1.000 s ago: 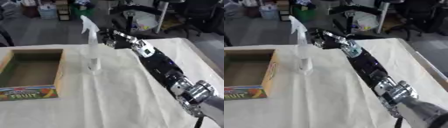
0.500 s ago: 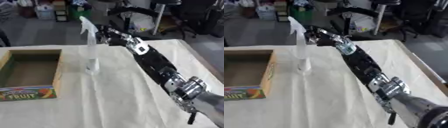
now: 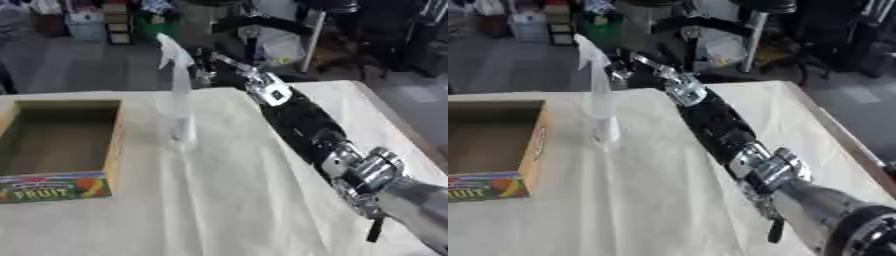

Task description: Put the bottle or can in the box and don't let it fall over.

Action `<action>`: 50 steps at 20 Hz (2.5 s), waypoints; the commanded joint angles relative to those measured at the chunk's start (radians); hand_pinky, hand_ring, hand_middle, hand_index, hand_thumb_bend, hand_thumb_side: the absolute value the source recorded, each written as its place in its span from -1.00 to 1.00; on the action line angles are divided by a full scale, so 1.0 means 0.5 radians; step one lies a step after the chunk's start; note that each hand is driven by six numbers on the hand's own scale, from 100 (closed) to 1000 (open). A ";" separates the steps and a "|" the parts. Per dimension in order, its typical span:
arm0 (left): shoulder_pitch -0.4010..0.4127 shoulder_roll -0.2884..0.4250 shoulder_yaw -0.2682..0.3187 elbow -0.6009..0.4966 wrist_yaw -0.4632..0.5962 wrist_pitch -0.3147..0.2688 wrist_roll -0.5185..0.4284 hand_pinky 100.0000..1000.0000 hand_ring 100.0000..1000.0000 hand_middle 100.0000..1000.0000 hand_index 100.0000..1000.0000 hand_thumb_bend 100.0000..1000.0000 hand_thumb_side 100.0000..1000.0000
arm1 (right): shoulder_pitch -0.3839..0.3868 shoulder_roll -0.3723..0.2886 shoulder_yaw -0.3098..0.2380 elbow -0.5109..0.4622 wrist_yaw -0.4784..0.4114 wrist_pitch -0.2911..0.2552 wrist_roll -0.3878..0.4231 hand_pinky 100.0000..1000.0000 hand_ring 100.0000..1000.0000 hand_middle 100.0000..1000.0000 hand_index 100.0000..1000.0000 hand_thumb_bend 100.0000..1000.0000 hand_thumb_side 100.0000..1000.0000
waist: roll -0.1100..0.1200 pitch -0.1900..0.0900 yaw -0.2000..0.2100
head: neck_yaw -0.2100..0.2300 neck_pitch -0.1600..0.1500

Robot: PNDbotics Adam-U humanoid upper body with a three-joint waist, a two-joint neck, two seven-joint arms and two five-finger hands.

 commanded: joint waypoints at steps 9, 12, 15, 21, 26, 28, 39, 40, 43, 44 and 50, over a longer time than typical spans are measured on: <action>-0.036 0.012 -0.001 -0.022 0.014 -0.007 -0.008 0.45 0.46 0.14 0.55 -0.06 0.05 | -0.022 -0.061 -0.009 -0.008 0.030 -0.009 -0.037 1.00 1.00 1.00 1.00 -1.00 -0.19 | 0.004 -0.039 -0.005 | -0.016 -0.001; -0.032 0.016 0.002 -0.023 0.015 -0.006 -0.007 0.45 0.46 0.14 0.55 -0.06 0.05 | -0.010 -0.049 -0.010 -0.003 0.054 -0.019 -0.042 1.00 1.00 1.00 1.00 -1.00 -0.20 | 0.005 -0.038 -0.012 | -0.014 0.004; -0.024 0.022 0.003 -0.023 0.016 -0.005 -0.006 0.45 0.46 0.13 0.55 -0.06 0.05 | 0.000 -0.026 -0.007 -0.002 0.074 -0.019 -0.045 1.00 1.00 1.00 1.00 -1.00 -0.25 | 0.007 -0.039 -0.023 | -0.012 0.013; -0.020 0.023 0.012 -0.028 0.020 -0.008 0.005 0.44 0.43 0.12 0.55 -0.07 0.05 | -0.012 0.009 0.005 -0.010 0.110 -0.013 -0.048 1.00 1.00 1.00 1.00 -1.00 -0.21 | 0.010 -0.045 -0.026 | -0.015 0.025; -0.022 0.026 0.038 -0.048 0.007 -0.011 0.029 0.42 0.42 0.11 0.55 -0.07 0.05 | 0.015 -0.018 0.020 -0.049 0.098 -0.024 -0.051 1.00 1.00 1.00 1.00 -1.00 -0.22 | 0.005 -0.053 -0.025 | -0.015 0.037; -0.021 0.028 0.048 -0.057 0.001 -0.012 0.042 0.42 0.41 0.11 0.55 -0.07 0.05 | 0.026 -0.029 0.026 -0.072 0.080 -0.026 -0.047 1.00 1.00 1.00 1.00 -1.00 -0.22 | 0.001 -0.059 -0.029 | -0.012 0.040; -0.019 0.033 0.087 -0.077 -0.029 -0.015 0.078 0.38 0.37 0.10 0.55 -0.07 0.06 | 0.042 -0.021 0.051 -0.123 0.044 0.008 -0.041 1.00 1.00 1.00 1.00 -1.00 -0.23 | -0.003 -0.105 -0.040 | -0.003 0.071; -0.024 0.030 0.094 -0.082 -0.038 -0.017 0.083 0.38 0.37 0.10 0.55 -0.07 0.06 | 0.045 -0.018 0.054 -0.125 0.046 0.011 -0.041 1.00 1.00 1.00 1.00 -1.00 -0.23 | -0.003 -0.106 -0.037 | -0.005 0.071; -0.035 0.025 0.115 -0.103 -0.061 -0.021 0.104 0.37 0.37 0.10 0.55 -0.07 0.06 | 0.059 -0.012 0.055 -0.120 0.062 0.019 -0.049 1.00 1.00 1.00 1.00 -1.00 -0.23 | -0.007 -0.102 -0.026 | -0.012 0.062; -0.037 0.023 0.121 -0.112 -0.067 -0.023 0.113 0.37 0.37 0.10 0.55 -0.07 0.06 | 0.065 -0.011 0.054 -0.115 0.071 0.021 -0.054 1.00 1.00 1.00 1.00 -1.00 -0.23 | -0.009 -0.100 -0.022 | -0.015 0.060; -0.049 0.015 0.127 -0.148 -0.070 -0.021 0.156 0.43 0.40 0.10 0.55 -0.08 0.05 | 0.068 -0.014 0.046 -0.102 0.122 0.030 -0.101 1.00 1.00 1.00 1.00 -1.00 -0.22 | -0.021 -0.082 0.000 | -0.023 0.049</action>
